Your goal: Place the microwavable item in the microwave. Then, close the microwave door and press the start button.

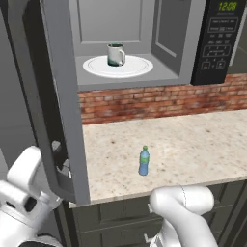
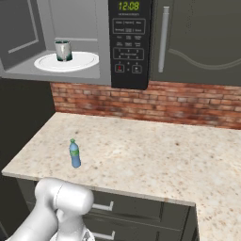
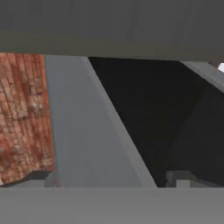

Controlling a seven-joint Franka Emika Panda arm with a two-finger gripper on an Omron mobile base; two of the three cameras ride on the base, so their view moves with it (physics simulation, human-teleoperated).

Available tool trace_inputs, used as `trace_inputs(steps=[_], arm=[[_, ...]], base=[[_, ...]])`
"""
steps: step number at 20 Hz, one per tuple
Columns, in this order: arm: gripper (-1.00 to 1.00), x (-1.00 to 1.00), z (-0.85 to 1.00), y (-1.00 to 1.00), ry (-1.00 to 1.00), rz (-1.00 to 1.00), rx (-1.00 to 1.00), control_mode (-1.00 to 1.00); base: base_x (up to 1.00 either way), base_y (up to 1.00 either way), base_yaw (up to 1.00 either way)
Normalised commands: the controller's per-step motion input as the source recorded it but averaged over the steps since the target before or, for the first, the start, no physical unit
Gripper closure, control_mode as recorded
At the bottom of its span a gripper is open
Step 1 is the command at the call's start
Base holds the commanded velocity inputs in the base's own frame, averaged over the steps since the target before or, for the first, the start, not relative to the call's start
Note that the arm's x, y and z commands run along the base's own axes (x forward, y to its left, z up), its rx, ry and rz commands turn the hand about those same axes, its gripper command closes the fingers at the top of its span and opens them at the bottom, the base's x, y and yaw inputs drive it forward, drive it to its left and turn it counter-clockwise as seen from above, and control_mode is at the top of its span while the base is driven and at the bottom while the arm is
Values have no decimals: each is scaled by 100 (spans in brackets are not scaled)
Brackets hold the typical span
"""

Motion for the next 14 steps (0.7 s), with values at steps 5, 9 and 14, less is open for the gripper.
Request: trace_inputs(steps=[5, 9, 14], arm=[[-100, -3, 55, -98, 6, 2, 34, -100], [-100, 0, 42, -100, 8, 6, 33, -100], [-100, 0, 38, -100, 11, 10, 27, -100]], base=[[0, 0, 0], [0, 0, 0], [0, 0, 0]])
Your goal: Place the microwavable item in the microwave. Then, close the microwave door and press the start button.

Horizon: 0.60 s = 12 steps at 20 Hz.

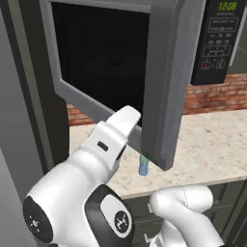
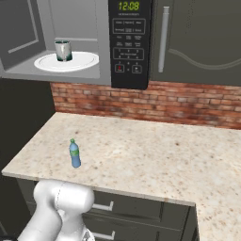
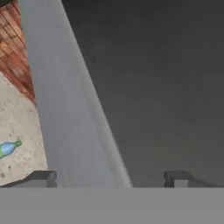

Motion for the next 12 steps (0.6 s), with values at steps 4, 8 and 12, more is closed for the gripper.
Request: trace_inputs(steps=[4, 8, 12], arm=[[-100, 0, 24, -92, 15, 12, 15, -100], [-100, 0, 16, -85, 16, 17, 7, -100], [-100, 20, 4, -70, 18, 23, 2, -100]], base=[[0, 0, 0], [0, 0, 0], [0, 0, 0]])
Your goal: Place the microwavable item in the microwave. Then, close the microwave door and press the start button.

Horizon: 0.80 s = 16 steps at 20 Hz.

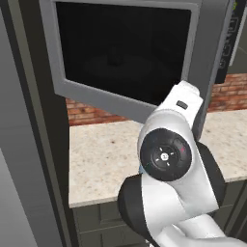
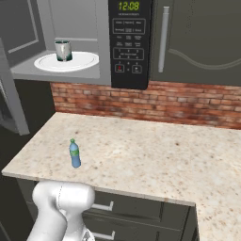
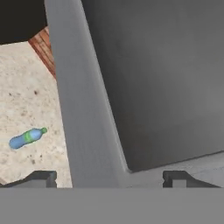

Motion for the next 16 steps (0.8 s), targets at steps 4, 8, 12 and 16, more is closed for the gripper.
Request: trace_inputs(steps=[4, 8, 12, 16], arm=[[-100, 61, 0, -36, 16, 26, 0, -100], [-100, 87, 0, -11, 9, 25, 0, -100], [-100, 95, 6, 0, 0, 18, 0, -100], [-100, 96, 14, 0, 0, 10, 0, -100]], base=[[0, 0, 0], [0, 0, 0], [0, 0, 0], [0, 0, 0]])
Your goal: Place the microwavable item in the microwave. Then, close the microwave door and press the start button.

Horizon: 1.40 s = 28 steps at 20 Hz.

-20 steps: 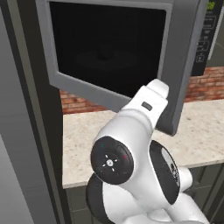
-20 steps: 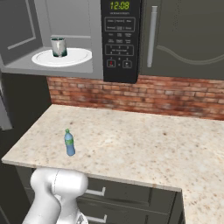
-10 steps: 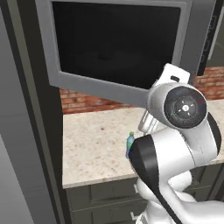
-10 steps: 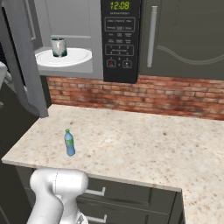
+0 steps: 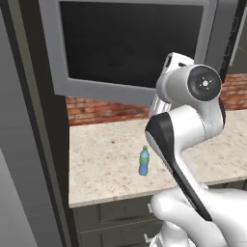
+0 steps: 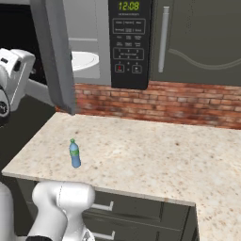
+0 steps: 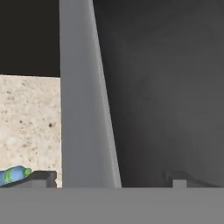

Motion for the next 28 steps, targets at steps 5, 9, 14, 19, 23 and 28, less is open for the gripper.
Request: trace_inputs(steps=[5, 9, 14, 19, 23, 28], arm=[[-100, 81, 10, 0, 0, 5, 0, -100], [-100, 83, 3, -3, 0, 2, 0, -100], [-100, 70, 5, -3, 0, 1, 0, -100], [-100, 49, 8, -2, 0, 0, 0, -100], [-100, 30, 5, -2, 0, 0, 0, -100], [-100, 10, 0, 0, 3, 0, 0, -100]], base=[[0, 0, 0], [0, 0, 0], [0, 0, 0], [0, 0, 0], [0, 0, 0], [0, 0, 0]])
